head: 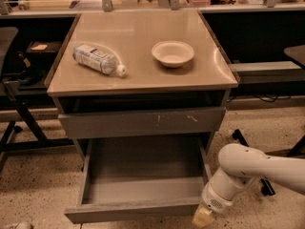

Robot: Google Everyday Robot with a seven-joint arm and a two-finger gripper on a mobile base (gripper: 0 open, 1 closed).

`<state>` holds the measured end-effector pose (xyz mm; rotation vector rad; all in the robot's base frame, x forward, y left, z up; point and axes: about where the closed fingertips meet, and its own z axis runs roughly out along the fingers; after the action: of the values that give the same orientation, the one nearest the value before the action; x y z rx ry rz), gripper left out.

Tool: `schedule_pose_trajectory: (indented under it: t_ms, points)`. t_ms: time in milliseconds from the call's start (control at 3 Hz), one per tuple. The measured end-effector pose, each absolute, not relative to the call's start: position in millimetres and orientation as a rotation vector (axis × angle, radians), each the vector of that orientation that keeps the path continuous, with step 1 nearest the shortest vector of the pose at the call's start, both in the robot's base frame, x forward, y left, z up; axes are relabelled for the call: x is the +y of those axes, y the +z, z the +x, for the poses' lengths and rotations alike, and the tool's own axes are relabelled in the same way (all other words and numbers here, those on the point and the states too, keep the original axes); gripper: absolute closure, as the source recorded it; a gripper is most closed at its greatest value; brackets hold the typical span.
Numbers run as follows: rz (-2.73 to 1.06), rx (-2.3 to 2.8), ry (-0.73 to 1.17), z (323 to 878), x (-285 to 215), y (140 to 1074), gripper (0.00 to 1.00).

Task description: Close middle drawer

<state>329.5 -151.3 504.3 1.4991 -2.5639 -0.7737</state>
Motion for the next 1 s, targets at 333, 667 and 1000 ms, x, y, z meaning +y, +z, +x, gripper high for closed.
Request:
schedule_pose_trajectory:
  t_ms: [333,667,1000]
  points:
    - [1.471,-2.582,-0.768,343,-146,476,1.00]
    - [1.464,-2.587,-0.746,366,-143,442,1.00]
    - [1.464,-2.589,-0.734,373,-143,436,1.00]
